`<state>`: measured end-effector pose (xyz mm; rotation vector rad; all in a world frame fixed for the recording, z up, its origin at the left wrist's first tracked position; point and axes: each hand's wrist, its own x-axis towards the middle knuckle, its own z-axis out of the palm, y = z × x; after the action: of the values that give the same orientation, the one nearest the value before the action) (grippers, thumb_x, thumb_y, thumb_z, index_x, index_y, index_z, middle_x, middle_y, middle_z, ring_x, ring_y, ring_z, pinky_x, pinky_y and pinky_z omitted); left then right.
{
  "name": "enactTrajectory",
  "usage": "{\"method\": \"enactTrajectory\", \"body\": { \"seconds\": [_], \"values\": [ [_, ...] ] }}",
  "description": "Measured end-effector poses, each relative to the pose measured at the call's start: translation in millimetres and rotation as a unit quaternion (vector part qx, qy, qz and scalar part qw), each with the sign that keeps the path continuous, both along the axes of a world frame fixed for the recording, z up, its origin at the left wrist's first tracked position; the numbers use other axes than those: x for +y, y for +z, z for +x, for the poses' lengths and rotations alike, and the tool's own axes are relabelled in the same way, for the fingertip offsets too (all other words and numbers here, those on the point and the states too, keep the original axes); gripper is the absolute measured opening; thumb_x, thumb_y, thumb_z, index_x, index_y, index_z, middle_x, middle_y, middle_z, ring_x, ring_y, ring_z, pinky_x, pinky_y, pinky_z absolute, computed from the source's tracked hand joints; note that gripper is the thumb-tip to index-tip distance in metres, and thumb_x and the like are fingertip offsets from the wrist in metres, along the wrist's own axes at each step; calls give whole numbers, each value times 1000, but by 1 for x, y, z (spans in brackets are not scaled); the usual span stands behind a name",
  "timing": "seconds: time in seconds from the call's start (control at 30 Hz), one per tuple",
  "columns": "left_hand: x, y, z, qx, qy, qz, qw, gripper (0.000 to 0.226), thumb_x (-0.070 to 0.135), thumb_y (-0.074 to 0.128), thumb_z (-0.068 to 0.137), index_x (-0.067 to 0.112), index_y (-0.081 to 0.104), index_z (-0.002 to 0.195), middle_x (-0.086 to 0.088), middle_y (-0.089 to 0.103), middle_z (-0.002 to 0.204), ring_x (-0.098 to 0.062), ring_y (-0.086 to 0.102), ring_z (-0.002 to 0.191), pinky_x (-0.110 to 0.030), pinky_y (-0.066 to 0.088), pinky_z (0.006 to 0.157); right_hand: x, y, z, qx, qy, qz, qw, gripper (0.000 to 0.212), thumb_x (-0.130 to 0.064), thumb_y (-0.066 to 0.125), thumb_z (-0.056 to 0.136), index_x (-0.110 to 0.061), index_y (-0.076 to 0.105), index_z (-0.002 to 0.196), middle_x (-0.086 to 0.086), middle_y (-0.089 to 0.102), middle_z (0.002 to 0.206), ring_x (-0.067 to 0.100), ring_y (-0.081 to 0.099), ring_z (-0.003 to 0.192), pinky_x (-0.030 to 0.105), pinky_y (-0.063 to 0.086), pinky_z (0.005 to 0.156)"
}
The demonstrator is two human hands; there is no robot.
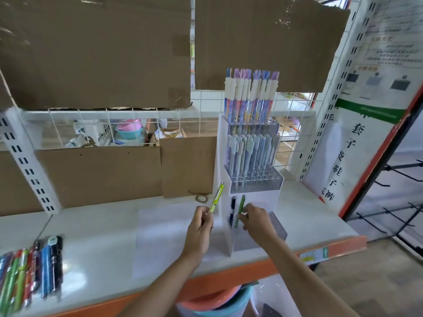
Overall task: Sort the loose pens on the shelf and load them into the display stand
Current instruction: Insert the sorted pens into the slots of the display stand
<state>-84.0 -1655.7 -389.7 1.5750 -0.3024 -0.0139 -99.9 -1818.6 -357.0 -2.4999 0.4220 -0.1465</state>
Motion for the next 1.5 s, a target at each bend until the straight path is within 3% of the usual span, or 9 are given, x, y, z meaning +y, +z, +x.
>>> {"method": "enactTrajectory", "body": {
  "seconds": [0.1, 0.23, 0.4, 0.5, 0.7, 1.0, 1.1, 1.27, 1.5],
  "values": [
    [-3, 6, -5, -22, -28, 14, 999, 18, 18, 45, 99, 14, 45, 81, 11, 35, 55, -9, 28, 53, -24, 25, 54, -5, 6, -18, -61, -20, 70, 996, 11, -14, 56, 91, -9, 63, 99, 10, 69, 85, 26, 64, 77, 27, 46, 65],
    [-21, 13, -14, -41, -71, 49, 995, 24, 18, 52, 96, 20, 48, 72, 15, 44, 55, -1, 36, 54, -16, 29, 55, 8, 18, -41, -102, 29, 287, 952, 16, -9, 57, 91, -13, 62, 76, 6, 46, 58, 16, 39, 51, 26, 31, 49],
    [-30, 7, -17, -168, -66, 227, 957, 24, 26, 51, 96, 24, 45, 73, 7, 45, 71, -7, 42, 63, -24, 31, 61, 0, 23, -43, -116, 0, 206, 972, 27, -13, 54, 94, -13, 50, 67, 0, 52, 52, 12, 44, 43, 29, 39, 51],
    [-20, -1, -16, -220, 1, 326, 919, 24, 39, 47, 94, 16, 56, 97, 5, 50, 96, -12, 51, 87, -18, 34, 71, -12, 36, -40, -166, -7, 132, 977, 17, -12, 50, 95, -8, 52, 79, 1, 61, 62, 3, 55, 46, 19, 44, 50],
    [-23, -3, -14, -203, -29, 458, 865, 55, 52, 42, 93, 15, 41, 132, 1, 45, 126, -15, 41, 118, -25, 31, 100, -15, 24, -18, -123, 11, 37, 992, 16, -13, 44, 98, -3, 48, 86, 12, 64, 75, 12, 60, 57, 40, 54, 63],
    [-24, 0, -5, -245, -38, 510, 824, 52, 57, 45, 90, 16, 54, 121, 0, 53, 117, -17, 46, 112, -27, 32, 87, -4, -3, 1, -42, -29, -23, 998, 22, -20, 42, 98, -7, 45, 82, 21, 66, 89, 36, 62, 81, 37, 45, 65],
    [-23, -1, -1, -248, -42, 508, 824, 50, 56, 47, 89, 15, 56, 116, 0, 54, 115, -17, 47, 110, -28, 32, 86, -3, -1, 3, -41, -35, -35, 998, 23, -22, 44, 98, -8, 42, 80, 21, 65, 90, 36, 62, 81, 33, 37, 61],
    [-22, -2, -1, -248, -46, 506, 825, 50, 57, 45, 90, 18, 55, 121, 2, 54, 115, -16, 49, 109, -28, 32, 86, -3, 0, 4, -37, -27, -29, 999, 20, -18, 45, 95, -8, 41, 78, 22, 65, 88, 35, 64, 79, 38, 48, 65],
    [-23, -1, -2, -242, -54, 510, 824, 50, 56, 43, 91, 19, 53, 124, 1, 54, 115, -16, 50, 109, -28, 32, 85, 2, -1, 5, -49, -58, -14, 997, 22, -16, 45, 93, -8, 43, 73, 22, 63, 83, 32, 59, 72, 37, 43, 61]
  ]
}}
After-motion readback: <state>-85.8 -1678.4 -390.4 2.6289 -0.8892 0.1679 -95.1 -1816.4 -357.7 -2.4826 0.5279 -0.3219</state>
